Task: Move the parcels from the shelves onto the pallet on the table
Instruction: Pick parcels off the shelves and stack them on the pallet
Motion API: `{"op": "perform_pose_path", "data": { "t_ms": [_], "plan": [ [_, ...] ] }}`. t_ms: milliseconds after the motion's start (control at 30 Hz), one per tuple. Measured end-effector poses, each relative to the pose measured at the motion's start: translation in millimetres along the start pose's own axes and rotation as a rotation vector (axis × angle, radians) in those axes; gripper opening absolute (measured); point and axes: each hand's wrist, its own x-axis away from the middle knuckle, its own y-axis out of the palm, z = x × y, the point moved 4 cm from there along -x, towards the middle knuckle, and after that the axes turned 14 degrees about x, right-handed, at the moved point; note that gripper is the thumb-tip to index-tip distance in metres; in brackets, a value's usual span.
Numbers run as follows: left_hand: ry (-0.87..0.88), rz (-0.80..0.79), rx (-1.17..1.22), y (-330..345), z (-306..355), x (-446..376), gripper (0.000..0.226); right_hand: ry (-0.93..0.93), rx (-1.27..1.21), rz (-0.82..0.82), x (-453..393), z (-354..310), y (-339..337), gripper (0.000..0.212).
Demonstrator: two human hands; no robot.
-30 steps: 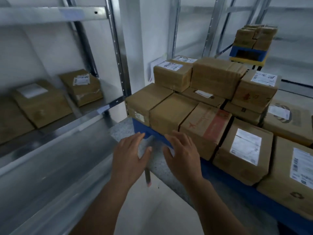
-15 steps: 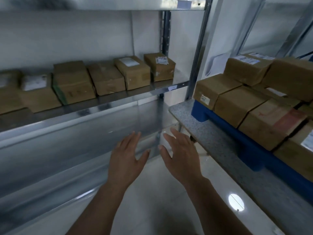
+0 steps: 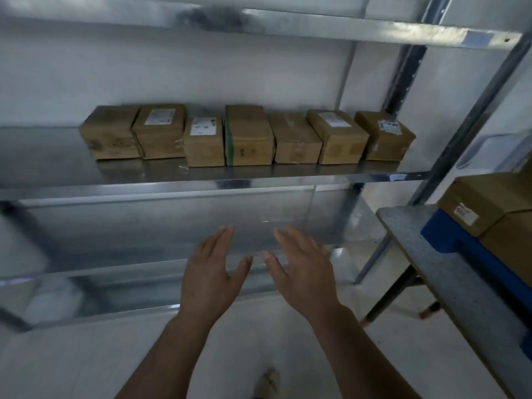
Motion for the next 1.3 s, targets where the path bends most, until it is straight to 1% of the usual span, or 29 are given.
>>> {"op": "perform_pose_path", "data": {
  "t_ms": [100, 200, 400, 700, 833, 867, 967, 1033, 1067, 1133, 1200, 1233, 1300],
  "plan": [
    [-0.066, 0.031, -0.008, -10, -23, -7, 0.072, -0.059, -0.035, -0.053, -19, -19, 21, 0.054],
    [-0.107, 0.041, -0.045, -19, -44, -20, 0.073, -0.096, -0.033, -0.059, -44, -38, 38, 0.053],
    [-0.152, 0.090, -0.093, -44, -87, -82, 0.073, -0.145, -0.077, -0.093, -113, -77, 74, 0.053],
    [-0.207, 0.145, -0.163, -71, -141, -155, 0.076, -0.227, -0.190, -0.214, -204, -121, 120, 0.071],
    [-0.224, 0.171, -0.202, -85, -159, -172, 0.076, -0.265, -0.227, -0.212, -227, -145, 139, 0.067],
    [-0.232, 0.172, -0.206, -89, -164, -173, 0.076, -0.287, -0.223, -0.232, -231, -152, 142, 0.065],
    [-0.261, 0.179, -0.206, -102, -182, -177, 0.077, -0.346, -0.204, -0.329, -243, -172, 152, 0.052],
    [-0.281, 0.187, -0.190, -113, -196, -182, 0.074, -0.346, -0.202, -0.342, -252, -187, 157, 0.052],
    [-0.285, 0.191, -0.180, -119, -205, -186, 0.074, -0.337, -0.201, -0.341, -256, -194, 160, 0.056],
    [-0.286, 0.193, -0.161, -131, -222, -196, 0.074, -0.312, -0.200, -0.324, -265, -210, 166, 0.071],
    [-0.271, 0.191, -0.147, -144, -238, -208, 0.073, -0.285, -0.194, -0.308, -273, -223, 174, 0.077],
    [-0.258, 0.187, -0.139, -151, -246, -214, 0.074, -0.268, -0.188, -0.305, -278, -231, 177, 0.076],
    [-0.238, 0.176, -0.120, -167, -263, -229, 0.075, -0.232, -0.178, -0.309, -289, -250, 179, 0.062]
  ]
}}
